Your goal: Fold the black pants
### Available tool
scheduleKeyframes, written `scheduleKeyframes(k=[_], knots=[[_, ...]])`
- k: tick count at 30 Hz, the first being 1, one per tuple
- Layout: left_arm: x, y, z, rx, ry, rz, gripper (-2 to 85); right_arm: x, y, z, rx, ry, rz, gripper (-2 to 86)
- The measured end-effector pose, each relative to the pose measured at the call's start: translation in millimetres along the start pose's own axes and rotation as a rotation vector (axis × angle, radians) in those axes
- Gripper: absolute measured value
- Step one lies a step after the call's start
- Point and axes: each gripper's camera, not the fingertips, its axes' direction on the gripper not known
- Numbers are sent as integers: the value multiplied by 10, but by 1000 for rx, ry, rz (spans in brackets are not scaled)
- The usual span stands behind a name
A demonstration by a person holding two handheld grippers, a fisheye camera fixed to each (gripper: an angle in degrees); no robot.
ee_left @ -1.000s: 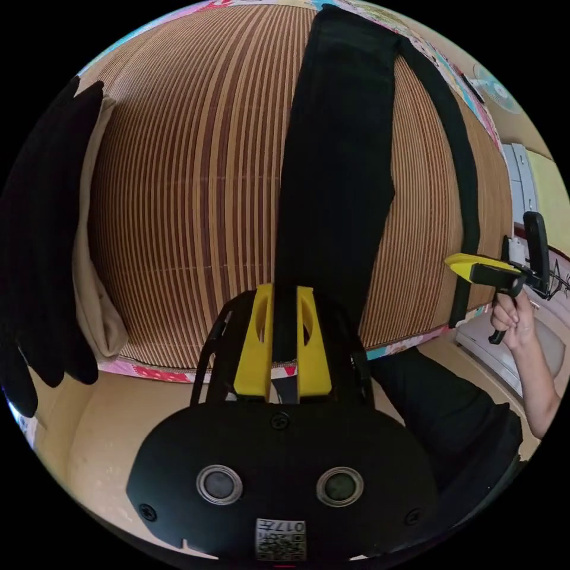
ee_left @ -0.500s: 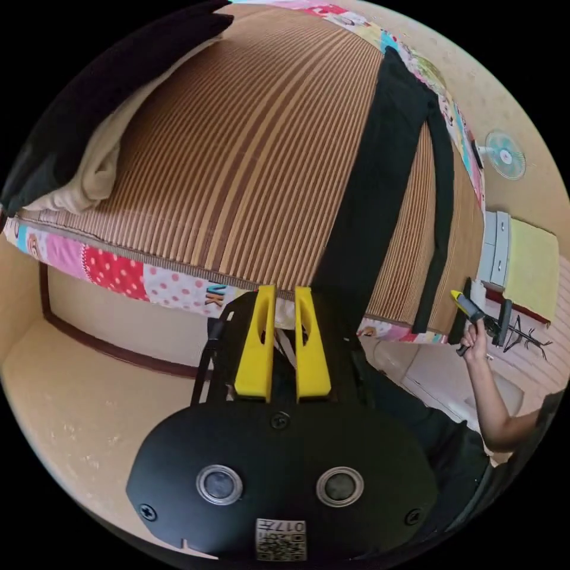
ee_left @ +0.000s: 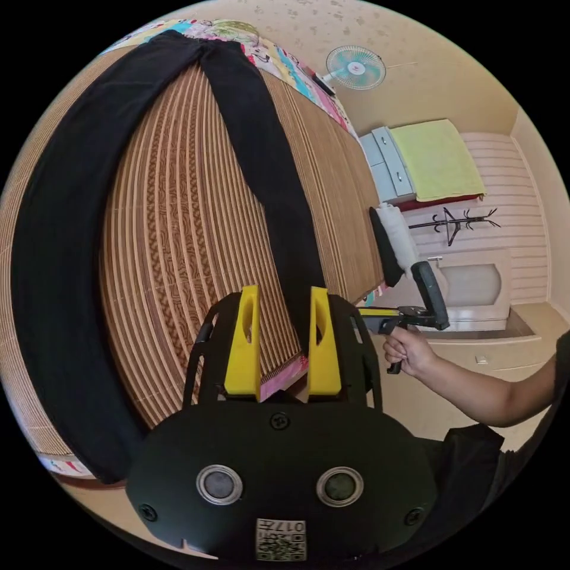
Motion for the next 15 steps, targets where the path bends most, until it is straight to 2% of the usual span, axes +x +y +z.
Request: scheduleKeyframes(k=[2,5,8,11,13,15], knots=[[44,53,93,29,-53,-14,107,-17,105,-143,4,15,-36,41],[117,132,319,-87,5,14,63,22,235,-398,7,-52,-36,30],[91,291,367,-155,68,-13,21,19,464,-664,21,-259,-131,23],[58,530,20,-17,239,30,3,118,744,-883,45,-342,-140,21],[-18,670,-75,-22,222,6,0,295,917,-944,40,-329,-78,20],[-204,846,-8,-131,115,-87,3,368,1000,-952,26,-363,-68,20]])
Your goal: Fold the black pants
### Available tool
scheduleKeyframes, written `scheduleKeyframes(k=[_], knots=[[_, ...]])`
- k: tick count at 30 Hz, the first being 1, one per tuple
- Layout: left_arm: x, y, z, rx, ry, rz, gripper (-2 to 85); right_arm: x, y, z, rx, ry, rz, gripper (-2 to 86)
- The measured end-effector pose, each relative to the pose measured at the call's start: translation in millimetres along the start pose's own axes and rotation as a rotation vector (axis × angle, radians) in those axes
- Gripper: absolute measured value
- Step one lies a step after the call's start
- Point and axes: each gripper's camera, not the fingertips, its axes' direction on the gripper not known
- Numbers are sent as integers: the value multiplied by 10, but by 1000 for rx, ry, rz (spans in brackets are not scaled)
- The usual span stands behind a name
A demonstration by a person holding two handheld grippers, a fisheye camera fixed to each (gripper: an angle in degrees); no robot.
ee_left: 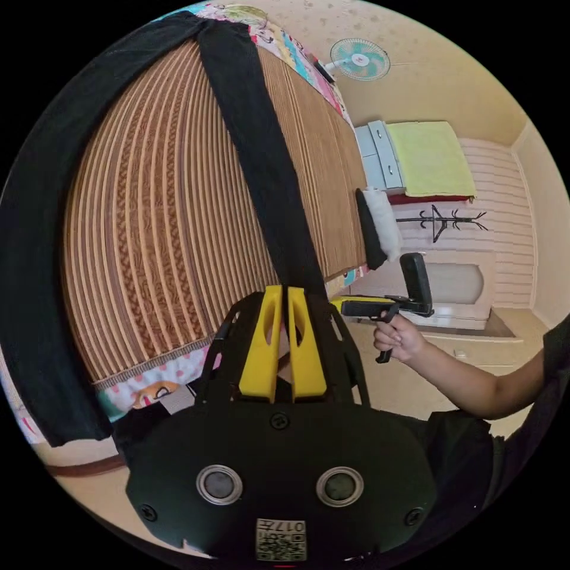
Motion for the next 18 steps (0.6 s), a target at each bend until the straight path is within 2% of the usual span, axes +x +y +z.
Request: scheduleKeyframes(k=[2,3,6,10,13,15,18], knots=[[-191,120,-5,-43,-72,-154,26,-4,52,-41,5,35,32,19],[-235,194,-105,13,-18,-168,50,-40,76,-69,1,63,37,18],[-91,253,-404,139,44,-96,100,-232,205,-125,-1,51,-5,18],[344,52,-452,48,16,68,156,-663,360,-213,-12,-65,-72,19],[706,-102,-406,16,-105,170,179,-1094,367,-239,-60,-26,-193,20],[888,-236,-301,-19,-273,215,182,-1337,351,-232,-88,-2,-278,19],[935,-376,-179,-64,-382,233,145,-1671,302,-136,-171,71,-427,19]])
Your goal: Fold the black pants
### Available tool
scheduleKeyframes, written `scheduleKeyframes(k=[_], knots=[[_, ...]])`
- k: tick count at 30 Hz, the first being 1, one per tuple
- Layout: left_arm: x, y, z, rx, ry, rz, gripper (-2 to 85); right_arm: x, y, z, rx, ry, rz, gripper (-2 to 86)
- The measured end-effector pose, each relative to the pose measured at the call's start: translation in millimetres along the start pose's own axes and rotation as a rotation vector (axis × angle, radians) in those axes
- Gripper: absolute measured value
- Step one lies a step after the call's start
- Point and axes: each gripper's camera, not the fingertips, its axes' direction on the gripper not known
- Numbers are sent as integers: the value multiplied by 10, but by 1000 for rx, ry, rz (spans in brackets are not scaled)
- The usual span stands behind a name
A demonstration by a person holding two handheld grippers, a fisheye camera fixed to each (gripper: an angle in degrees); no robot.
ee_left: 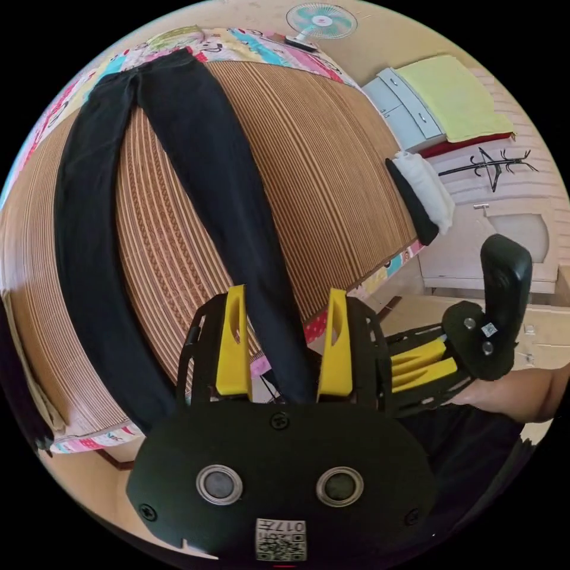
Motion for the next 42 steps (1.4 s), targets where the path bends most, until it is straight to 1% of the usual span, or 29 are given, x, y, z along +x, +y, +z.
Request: scheduleKeyframes(k=[1,2,3,4,6,7,9,11,13,14,15,16,18,22,24,25,28,29,30,31,32,34,35,37,39,41,42], knots=[[-11,-16,9,-1,3,-2,130,-90,-66,42,-44,34,-62,21],[-69,-28,16,1,2,-36,73,-123,-94,62,-66,48,-90,21],[-153,-17,8,11,13,-74,36,-149,-140,87,-109,66,-129,24],[-203,-6,0,19,47,-81,27,-112,-165,74,-138,49,-147,27],[-474,82,-28,75,246,-137,6,53,-189,-18,-144,-19,-128,33],[-551,112,-25,91,311,-151,4,224,-203,-122,-111,-55,-69,40],[-899,249,92,125,565,-260,0,487,-219,-263,-44,-106,26,51],[-1121,372,218,123,628,-353,5,697,-242,-313,0,-137,94,58],[-1231,482,275,85,443,-400,28,836,-285,-240,27,-134,148,58],[-1260,537,306,36,279,-419,49,850,-295,-201,29,-133,156,57],[-1280,584,327,13,210,-409,69,866,-315,-100,23,-134,168,54],[-1289,604,334,17,217,-394,71,870,-333,25,7,-130,178,50],[-1347,654,395,32,327,-347,76,859,-352,229,-20,-123,182,43],[-1389,604,410,-1,323,-298,53,873,-418,585,-69,-60,186,39],[-1331,568,396,-33,296,-227,9,951,-470,593,-55,-22,188,44],[-1311,570,376,-32,303,-209,6,1054,-528,538,-32,17,192,51],[-1166,654,137,48,445,-98,-4,1508,-851,181,58,114,230,72],[-1111,694,39,77,523,-62,-6,1617,-950,70,90,123,233,75],[-1076,728,-51,91,591,-61,-7,1842,-1188,-179,164,143,228,81],[-1063,743,-96,98,609,-70,-7,2098,-1493,-440,243,162,233,87],[-1037,773,-188,114,620,-89,-8,2232,-1668,-555,273,159,234,91],[-996,792,-305,134,616,-102,-8,2785,-2459,-896,363,111,224,104],[-982,789,-359,137,618,-113,-8,2922,-2664,-949,382,103,228,107],[-972,774,-408,138,630,-126,-7,3452,-3463,-1065,429,68,288,115],[-964,768,-423,131,623,-137,-7,3746,-3922,-1118,498,43,345,119],[-987,786,-408,121,620,-164,-7,3950,-4300,-1108,536,73,392,119],[-1017,814,-406,129,630,-188,-7,4041,-4522,-1048,529,128,415,119]])
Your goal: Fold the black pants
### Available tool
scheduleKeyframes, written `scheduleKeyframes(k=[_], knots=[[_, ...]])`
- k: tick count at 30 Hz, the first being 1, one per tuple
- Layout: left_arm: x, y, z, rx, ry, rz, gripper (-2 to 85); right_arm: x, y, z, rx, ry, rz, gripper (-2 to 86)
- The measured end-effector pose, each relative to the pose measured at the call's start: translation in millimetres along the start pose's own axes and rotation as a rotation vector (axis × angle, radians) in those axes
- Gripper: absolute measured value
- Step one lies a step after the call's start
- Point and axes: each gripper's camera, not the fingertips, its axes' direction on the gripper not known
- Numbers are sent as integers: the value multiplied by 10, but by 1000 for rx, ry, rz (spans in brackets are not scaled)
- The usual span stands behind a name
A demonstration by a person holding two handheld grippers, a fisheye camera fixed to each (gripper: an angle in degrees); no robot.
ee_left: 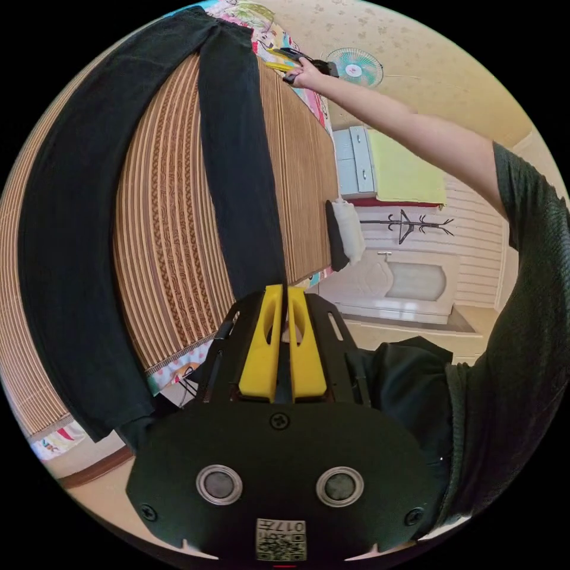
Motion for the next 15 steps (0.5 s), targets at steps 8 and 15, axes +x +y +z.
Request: scheduleKeyframes(k=[8,15], knots=[[-153,138,-109,106,78,-110,-7,-462,-163,627,76,396,-143,27],[-304,652,-480,286,207,-242,-7,-2288,630,820,339,552,-559,10]])
